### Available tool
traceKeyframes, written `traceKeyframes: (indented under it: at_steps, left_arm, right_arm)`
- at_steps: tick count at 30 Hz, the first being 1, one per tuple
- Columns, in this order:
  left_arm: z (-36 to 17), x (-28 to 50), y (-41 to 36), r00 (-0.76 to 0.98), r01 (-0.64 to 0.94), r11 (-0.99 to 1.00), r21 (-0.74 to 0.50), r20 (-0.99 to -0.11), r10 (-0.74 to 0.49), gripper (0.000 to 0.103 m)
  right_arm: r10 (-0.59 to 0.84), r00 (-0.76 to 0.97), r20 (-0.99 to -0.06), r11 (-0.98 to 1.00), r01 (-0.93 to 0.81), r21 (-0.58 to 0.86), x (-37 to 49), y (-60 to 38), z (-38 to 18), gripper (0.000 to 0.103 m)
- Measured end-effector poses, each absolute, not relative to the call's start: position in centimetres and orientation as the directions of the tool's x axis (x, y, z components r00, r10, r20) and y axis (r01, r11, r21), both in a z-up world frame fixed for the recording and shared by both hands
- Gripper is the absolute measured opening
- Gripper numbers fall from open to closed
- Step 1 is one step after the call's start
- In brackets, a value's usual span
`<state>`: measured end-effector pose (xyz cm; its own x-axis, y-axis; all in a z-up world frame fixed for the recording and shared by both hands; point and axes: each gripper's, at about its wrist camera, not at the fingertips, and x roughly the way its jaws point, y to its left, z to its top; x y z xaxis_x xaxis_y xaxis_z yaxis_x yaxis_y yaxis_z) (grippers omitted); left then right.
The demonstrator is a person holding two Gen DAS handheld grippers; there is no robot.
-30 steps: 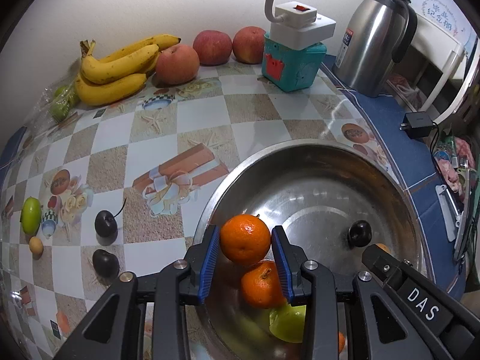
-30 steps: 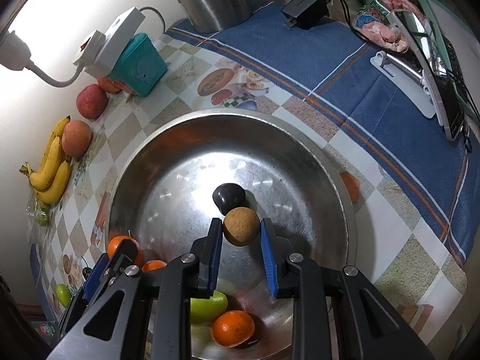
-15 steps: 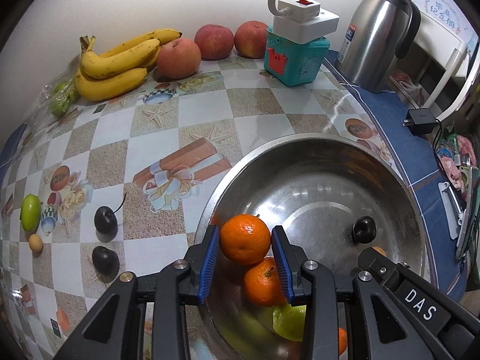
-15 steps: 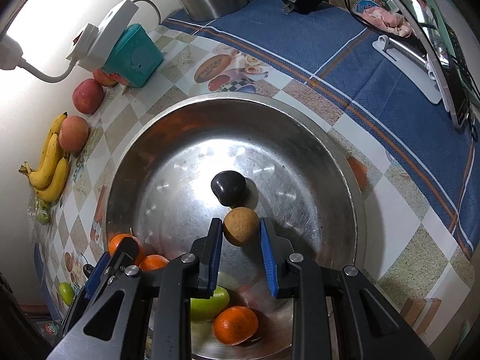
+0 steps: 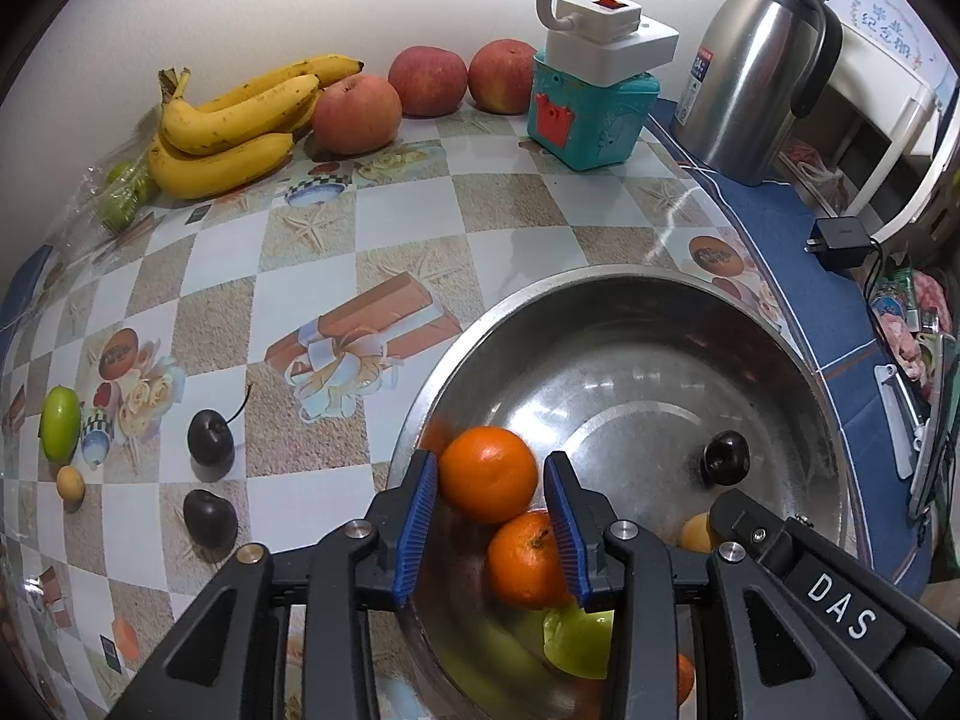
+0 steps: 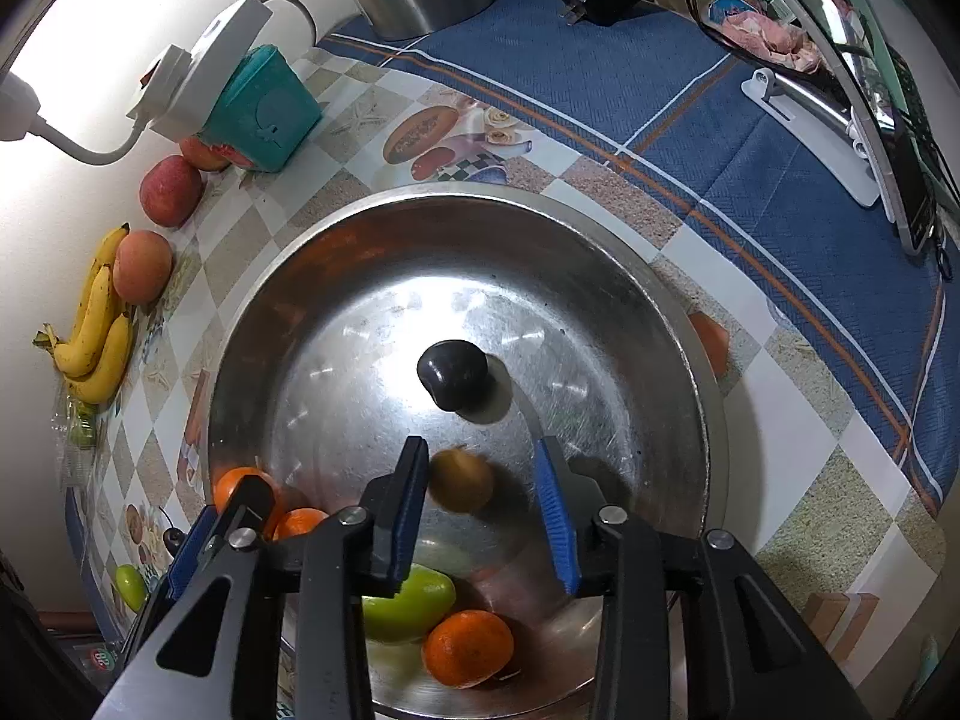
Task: Organize fruits
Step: 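Open right tool to drop the brown fruit into the basin while left tool holds the orange above, then open left tool to drop the orange into the steel basin, then move both tools back from the basin toward the two black plums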
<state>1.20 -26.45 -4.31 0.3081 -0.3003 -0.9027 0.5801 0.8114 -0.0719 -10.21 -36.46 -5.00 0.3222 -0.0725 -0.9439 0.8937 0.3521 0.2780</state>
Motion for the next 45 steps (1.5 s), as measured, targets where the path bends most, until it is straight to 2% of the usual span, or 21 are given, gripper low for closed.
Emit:
traceKeyframes:
  at_steps: [5, 11, 14, 37, 45]
  left_arm:
    - [-3.6, 1.1, -26.4, 0.309, 0.585, 0.807, -0.086, -0.896, -0.319, 0.049]
    - [-2.7, 1.1, -26.2, 0.307, 0.585, 0.805, -0.101, -0.891, -0.334, 0.051]
    - [-2.3, 1.5, -25.6, 0.307, 0.568, 0.816, -0.112, -0.89, -0.336, 0.055]
    - [-0.8, 6.8, -16.5, 0.344, 0.312, 0.926, -0.213, -0.883, -0.319, 0.059]
    - [-1.0, 7.2, -15.7, 0.344, 0.286, 0.934, -0.216, -0.886, -0.31, 0.062]
  right_arm:
    - [-0.091, 0.334, -0.938, 0.353, 0.892, 0.283, -10.4, -36.6, -4.4, 0.04]
    - [-0.136, 0.364, -0.922, 0.346, 0.889, 0.3, -10.8, -36.8, -2.8, 0.04]
    - [-0.159, 0.371, -0.915, 0.348, 0.888, 0.3, -10.9, -36.9, -2.1, 0.04]
    - [-0.158, 0.378, -0.912, 0.437, 0.855, 0.279, -9.1, -35.3, -1.5, 0.04]
    - [-0.152, 0.375, -0.914, 0.46, 0.846, 0.27, -8.6, -34.7, -1.5, 0.04]
